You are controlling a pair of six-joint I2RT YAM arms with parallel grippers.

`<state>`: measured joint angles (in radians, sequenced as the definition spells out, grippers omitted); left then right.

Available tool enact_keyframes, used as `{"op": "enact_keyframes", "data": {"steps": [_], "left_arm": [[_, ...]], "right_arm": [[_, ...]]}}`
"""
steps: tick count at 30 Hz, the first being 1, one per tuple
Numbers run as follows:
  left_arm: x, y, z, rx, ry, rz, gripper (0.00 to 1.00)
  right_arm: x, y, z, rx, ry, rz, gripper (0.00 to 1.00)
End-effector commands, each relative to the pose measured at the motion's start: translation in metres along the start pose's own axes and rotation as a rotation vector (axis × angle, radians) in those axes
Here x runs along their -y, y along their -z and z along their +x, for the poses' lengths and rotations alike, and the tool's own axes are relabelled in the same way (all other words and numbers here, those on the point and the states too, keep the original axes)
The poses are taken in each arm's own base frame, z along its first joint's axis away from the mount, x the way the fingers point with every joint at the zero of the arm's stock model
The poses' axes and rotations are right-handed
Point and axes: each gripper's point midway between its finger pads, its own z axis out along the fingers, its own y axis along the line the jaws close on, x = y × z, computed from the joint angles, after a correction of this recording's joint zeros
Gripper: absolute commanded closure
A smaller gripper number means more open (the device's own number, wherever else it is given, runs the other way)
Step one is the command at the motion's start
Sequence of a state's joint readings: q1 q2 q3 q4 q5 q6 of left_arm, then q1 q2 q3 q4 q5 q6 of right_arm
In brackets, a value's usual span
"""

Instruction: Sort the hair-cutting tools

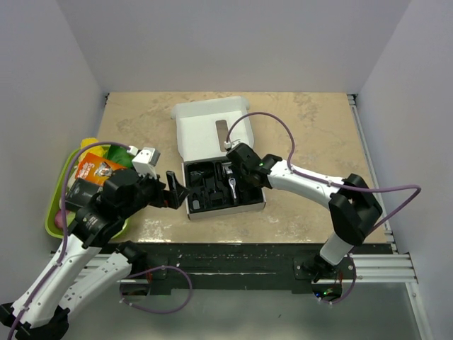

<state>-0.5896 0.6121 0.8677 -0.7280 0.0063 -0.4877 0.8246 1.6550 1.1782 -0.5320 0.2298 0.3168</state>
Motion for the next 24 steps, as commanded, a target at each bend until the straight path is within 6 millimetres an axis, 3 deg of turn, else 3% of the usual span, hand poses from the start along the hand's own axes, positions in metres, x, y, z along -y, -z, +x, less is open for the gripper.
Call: {"op": "enact_keyframes", "data": {"steps": [1, 24], "left_arm": [[0.005, 0.003, -0.011, 0.029, 0.005, 0.011, 0.0], [-0.001, -0.005, -0.01, 0.022, 0.004, -0.021, 0.0]], "right_arm": [[0.001, 0.004, -0.025, 0.075, -0.039, 0.03, 1.0], [0.023, -0.02, -0.029, 0.116, -0.113, 0.112, 1.0]]}}
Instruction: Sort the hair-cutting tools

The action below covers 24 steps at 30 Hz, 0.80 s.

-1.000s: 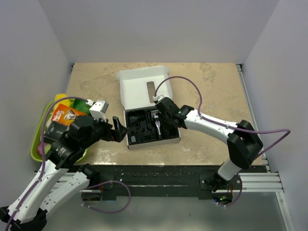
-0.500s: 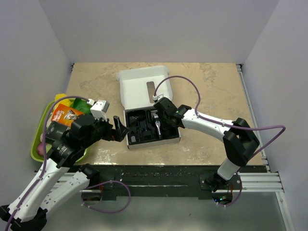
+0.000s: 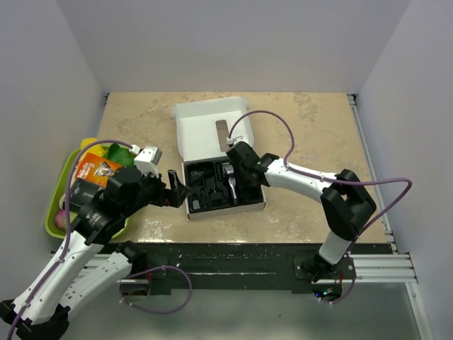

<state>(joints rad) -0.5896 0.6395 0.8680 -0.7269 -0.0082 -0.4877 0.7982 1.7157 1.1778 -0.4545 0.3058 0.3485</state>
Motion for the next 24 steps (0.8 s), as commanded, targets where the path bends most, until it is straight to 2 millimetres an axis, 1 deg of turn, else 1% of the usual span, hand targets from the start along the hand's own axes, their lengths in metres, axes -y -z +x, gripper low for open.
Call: {"op": "enact_keyframes", "data": {"steps": [1, 3, 7, 12, 14, 15, 16, 17, 19, 20, 21, 22, 23, 24], "left_arm": [[0.004, 0.001, -0.012, 0.039, 0.004, 0.004, 0.0], [0.004, 0.001, -0.012, 0.036, 0.004, 0.005, 0.0], [0.005, 0.001, -0.013, 0.038, 0.008, 0.008, 0.0], [0.005, 0.004, -0.018, 0.054, 0.005, 0.004, 0.0], [0.001, 0.003, -0.021, 0.063, -0.009, -0.022, 0.0], [-0.001, 0.001, -0.022, 0.063, -0.014, -0.033, 0.0], [-0.002, 0.0, -0.025, 0.073, -0.03, -0.036, 0.0], [-0.003, -0.002, -0.027, 0.078, -0.037, -0.046, 0.0], [-0.005, -0.007, -0.03, 0.085, -0.056, -0.062, 0.0], [-0.006, -0.008, -0.033, 0.093, -0.063, -0.068, 0.0], [-0.009, -0.012, -0.033, 0.091, -0.069, -0.084, 0.0], [-0.014, -0.014, -0.039, 0.109, -0.075, -0.115, 0.0], [-0.016, -0.016, -0.041, 0.111, -0.077, -0.136, 0.0], [-0.018, -0.021, -0.046, 0.103, -0.078, -0.161, 0.01]], "right_arm": [[0.007, 0.002, -0.02, 0.077, -0.057, 0.029, 1.0], [0.007, 0.005, -0.022, 0.079, -0.055, 0.023, 1.0], [0.009, 0.019, -0.032, 0.102, -0.058, 0.019, 1.0], [0.016, 0.055, -0.059, 0.182, -0.06, 0.014, 1.0], [0.019, 0.072, -0.073, 0.228, -0.057, 0.007, 1.0], [0.021, 0.077, -0.077, 0.241, -0.036, 0.011, 0.98], [0.029, 0.082, -0.084, 0.27, -0.04, 0.05, 0.96], [0.034, 0.086, -0.088, 0.288, -0.041, 0.073, 0.9], [0.048, 0.101, -0.103, 0.358, -0.057, 0.127, 0.86], [0.054, 0.105, -0.107, 0.383, -0.069, 0.146, 0.75], [0.062, 0.115, -0.115, 0.422, -0.092, 0.157, 0.66], [0.068, 0.119, -0.122, 0.46, -0.118, 0.166, 0.63], [0.076, 0.122, -0.126, 0.479, -0.138, 0.18, 0.61], [0.09, 0.124, -0.131, 0.498, -0.181, 0.196, 0.6]]}}
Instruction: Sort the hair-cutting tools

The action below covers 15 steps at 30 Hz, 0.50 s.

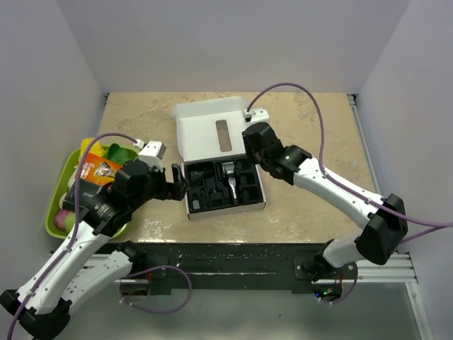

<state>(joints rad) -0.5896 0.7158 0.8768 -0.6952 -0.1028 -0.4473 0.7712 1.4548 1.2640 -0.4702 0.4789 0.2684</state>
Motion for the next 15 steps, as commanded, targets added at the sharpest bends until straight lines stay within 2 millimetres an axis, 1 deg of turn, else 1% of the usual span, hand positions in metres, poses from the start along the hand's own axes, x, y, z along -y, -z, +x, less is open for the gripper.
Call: {"op": "enact_keyframes", "data": {"steps": [1, 2, 3, 4, 5, 6, 7, 8, 9, 10, 11, 12, 13, 14, 15], "left_arm": [[-0.006, -0.007, -0.041, 0.094, -0.035, -0.088, 0.01], [-0.013, -0.009, -0.046, 0.099, -0.034, -0.137, 0.03], [-0.015, -0.014, -0.053, 0.084, -0.035, -0.172, 0.04], [-0.021, -0.017, -0.058, 0.084, -0.026, -0.208, 0.05], [-0.028, -0.02, -0.063, 0.084, -0.023, -0.247, 0.11], [-0.031, -0.028, -0.07, 0.076, -0.017, -0.264, 0.16], [-0.049, -0.032, -0.077, 0.079, 0.012, -0.313, 0.21], [-0.052, -0.037, -0.08, 0.069, 0.031, -0.291, 0.31], [-0.061, -0.049, -0.084, 0.064, 0.049, -0.298, 0.35], [-0.078, -0.053, -0.087, 0.065, 0.078, -0.337, 0.37], [-0.087, -0.065, -0.083, 0.031, 0.089, -0.353, 0.44], [-0.091, -0.071, -0.088, 0.034, 0.097, -0.365, 0.51], [-0.102, -0.076, -0.089, 0.031, 0.115, -0.391, 0.57], [-0.112, -0.09, -0.083, -0.003, 0.127, -0.414, 0.64], [-0.115, -0.097, -0.088, 0.006, 0.141, -0.415, 0.66]], "right_arm": [[0.051, 0.009, -0.054, 0.179, -0.139, 0.123, 0.58], [0.054, 0.006, -0.057, 0.177, -0.163, 0.106, 0.56], [0.071, 0.002, -0.061, 0.175, -0.208, 0.131, 0.55], [0.078, -0.003, -0.064, 0.164, -0.224, 0.148, 0.55], [0.085, -0.007, -0.065, 0.155, -0.24, 0.164, 0.55], [0.096, -0.014, -0.066, 0.141, -0.265, 0.177, 0.55], [0.1, -0.016, -0.073, 0.136, -0.271, 0.179, 0.56], [0.102, -0.032, -0.066, 0.092, -0.265, 0.189, 0.57], [0.109, -0.042, -0.064, 0.065, -0.275, 0.202, 0.58], [0.113, -0.046, -0.069, 0.055, -0.284, 0.208, 0.61], [0.114, -0.065, -0.059, 0.008, -0.279, 0.214, 0.64], [0.119, -0.073, -0.058, -0.01, -0.285, 0.208, 0.66], [0.122, -0.078, -0.064, -0.007, -0.29, 0.211, 0.68], [0.123, -0.094, -0.055, -0.043, -0.286, 0.221, 0.69], [0.13, -0.1, -0.053, -0.05, -0.287, 0.233, 0.69]]}}
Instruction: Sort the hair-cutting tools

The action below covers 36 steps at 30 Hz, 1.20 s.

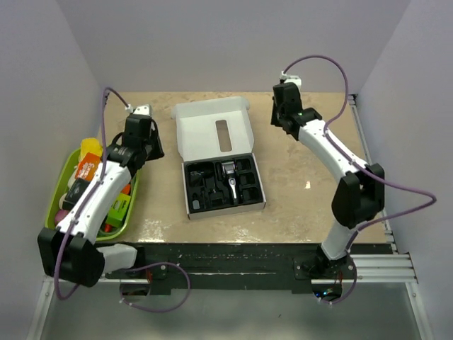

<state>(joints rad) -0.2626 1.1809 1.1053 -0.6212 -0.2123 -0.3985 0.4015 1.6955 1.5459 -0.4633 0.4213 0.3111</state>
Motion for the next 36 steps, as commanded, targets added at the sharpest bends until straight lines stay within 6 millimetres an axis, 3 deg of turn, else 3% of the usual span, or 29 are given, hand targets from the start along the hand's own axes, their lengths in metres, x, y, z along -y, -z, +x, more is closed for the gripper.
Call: {"op": "enact_keyframes", "data": {"steps": [1, 2, 7, 9, 10, 12, 13, 14, 15, 16, 17, 18, 19, 21, 22, 27, 31, 36], "left_arm": [[-0.003, -0.035, -0.028, 0.027, 0.048, -0.005, 0.71], [-0.006, -0.052, -0.022, -0.006, 0.048, -0.024, 0.72], [-0.013, -0.11, -0.031, -0.045, 0.081, -0.04, 0.74], [-0.014, -0.136, -0.034, -0.063, 0.074, -0.055, 0.75], [-0.015, -0.154, -0.025, -0.095, 0.067, -0.064, 0.75], [-0.012, -0.171, -0.037, -0.086, 0.069, -0.064, 0.75], [-0.013, -0.189, -0.025, -0.128, 0.063, -0.073, 0.75], [-0.009, -0.194, -0.037, -0.112, 0.064, -0.069, 0.75], [-0.008, -0.202, -0.038, -0.116, 0.064, -0.066, 0.75], [-0.008, -0.215, -0.03, -0.138, 0.06, -0.066, 0.75], [-0.004, -0.221, -0.039, -0.115, 0.065, -0.055, 0.75], [-0.004, -0.227, -0.04, -0.114, 0.066, -0.05, 0.75], [-0.002, -0.236, -0.035, -0.125, 0.065, -0.042, 0.74], [0.001, -0.244, -0.043, -0.113, 0.07, -0.028, 0.74], [0.002, -0.251, -0.038, -0.124, 0.071, -0.018, 0.74], [0.011, -0.262, -0.041, -0.109, 0.073, 0.049, 0.74], [0.028, -0.261, -0.03, -0.116, 0.078, 0.173, 0.75], [0.047, -0.253, -0.031, -0.11, 0.097, 0.338, 0.76]], "right_arm": [[0.002, -0.03, 0.004, -0.066, -0.02, -0.003, 0.69], [0.002, -0.036, 0.005, -0.069, -0.016, -0.004, 0.71], [-0.003, -0.078, 0.009, -0.09, -0.029, -0.044, 0.72], [-0.009, -0.094, 0.011, -0.099, -0.009, -0.057, 0.68], [-0.013, -0.1, 0.013, -0.106, -0.005, -0.076, 0.66], [-0.021, -0.116, 0.018, -0.119, 0.007, -0.103, 0.63], [-0.024, -0.121, 0.021, -0.127, 0.008, -0.114, 0.62], [-0.03, -0.126, 0.024, -0.14, 0.009, -0.149, 0.62], [-0.037, -0.131, 0.02, -0.136, 0.008, -0.176, 0.62], [-0.041, -0.143, 0.032, -0.162, 0.016, -0.19, 0.61], [-0.048, -0.147, 0.036, -0.176, 0.017, -0.224, 0.61], [-0.055, -0.15, 0.028, -0.163, 0.012, -0.256, 0.6], [-0.059, -0.161, 0.039, -0.187, 0.016, -0.273, 0.6], [-0.069, -0.166, 0.033, -0.184, 0.006, -0.325, 0.6], [-0.07, -0.175, 0.043, -0.205, 0.003, -0.34, 0.6], [-0.081, -0.182, 0.046, -0.223, -0.059, -0.515, 0.58], [-0.092, -0.17, 0.054, -0.252, -0.144, -0.708, 0.58], [-0.104, -0.154, 0.065, -0.277, -0.202, -0.892, 0.57]]}}
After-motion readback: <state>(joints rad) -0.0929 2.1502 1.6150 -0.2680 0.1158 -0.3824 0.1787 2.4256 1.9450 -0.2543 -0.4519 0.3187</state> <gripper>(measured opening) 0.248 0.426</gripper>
